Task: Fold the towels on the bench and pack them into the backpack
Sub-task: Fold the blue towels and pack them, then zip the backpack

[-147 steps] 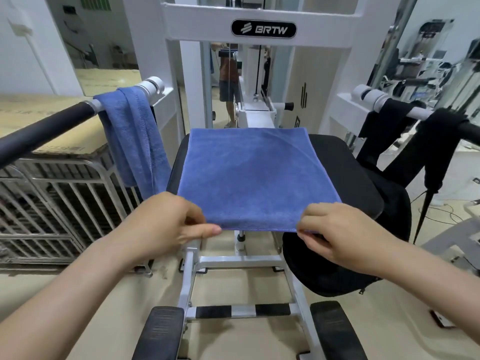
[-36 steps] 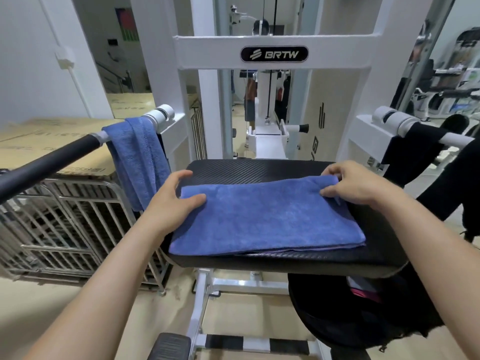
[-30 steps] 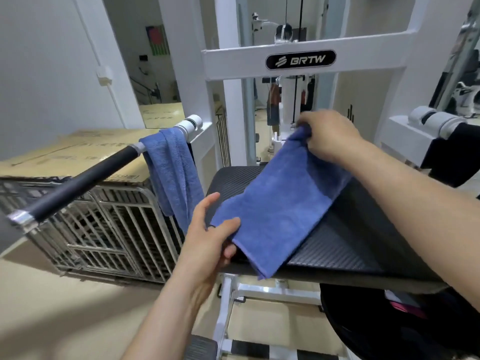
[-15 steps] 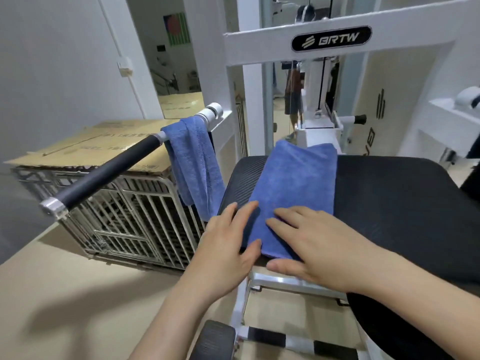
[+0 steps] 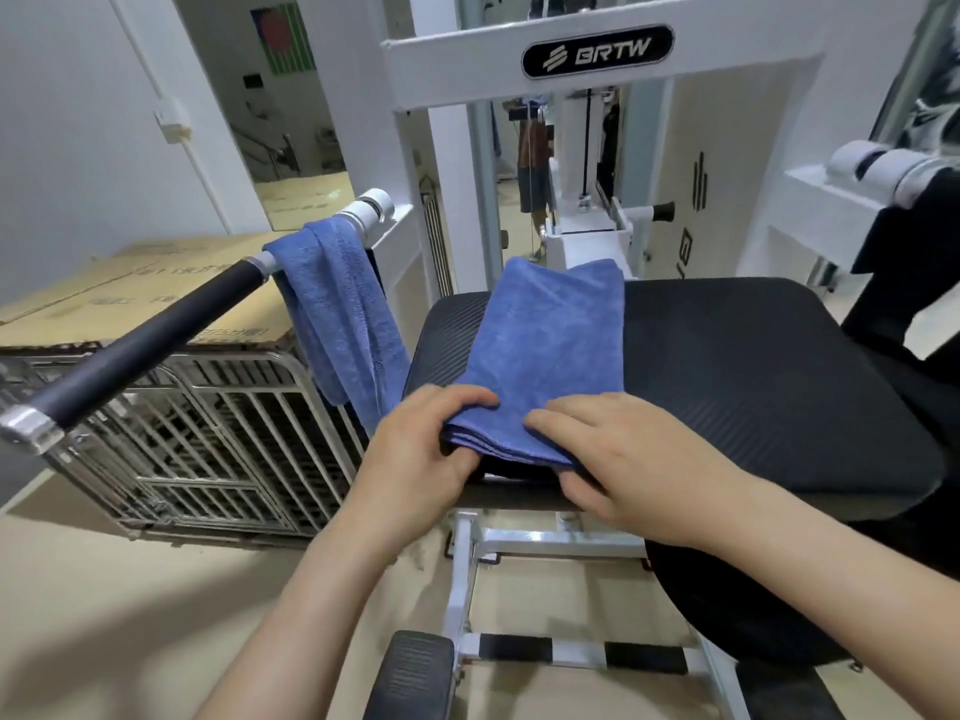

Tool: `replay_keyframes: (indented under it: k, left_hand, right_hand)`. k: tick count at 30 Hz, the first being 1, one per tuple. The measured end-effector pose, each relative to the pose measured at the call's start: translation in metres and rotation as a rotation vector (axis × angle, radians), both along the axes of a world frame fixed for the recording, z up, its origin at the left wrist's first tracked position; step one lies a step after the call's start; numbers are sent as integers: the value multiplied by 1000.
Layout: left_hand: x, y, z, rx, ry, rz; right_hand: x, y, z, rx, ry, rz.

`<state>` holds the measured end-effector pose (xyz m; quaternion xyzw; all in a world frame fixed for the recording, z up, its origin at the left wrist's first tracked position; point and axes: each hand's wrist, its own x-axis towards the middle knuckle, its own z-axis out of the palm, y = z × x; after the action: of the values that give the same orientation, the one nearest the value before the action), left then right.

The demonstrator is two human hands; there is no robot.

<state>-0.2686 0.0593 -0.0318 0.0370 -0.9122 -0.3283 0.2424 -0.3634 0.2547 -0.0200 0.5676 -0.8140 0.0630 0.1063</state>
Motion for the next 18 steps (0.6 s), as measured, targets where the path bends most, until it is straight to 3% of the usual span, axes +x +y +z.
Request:
replay_keyframes:
  k: [2, 6, 9, 13, 15, 18]
  left_hand:
    - [-2, -8, -7, -419, 112, 63]
    - [20, -12, -16, -580, 60, -149]
    - [44, -3, -17, -523, 28, -262]
    - [52, 5, 3, -200, 81, -248]
    - [42, 9, 13, -5, 106, -203]
    - [12, 10, 23, 107, 77, -41]
  right_hand:
    - [0, 1, 6, 25, 20, -45]
    - [8, 11, 21, 77, 0, -44]
    - [25, 25, 35, 54, -127, -8]
    - [15, 41, 43, -155, -870, 1]
    - [1, 41, 43, -289, -983, 2]
    - [-20, 26, 44, -500, -985, -68]
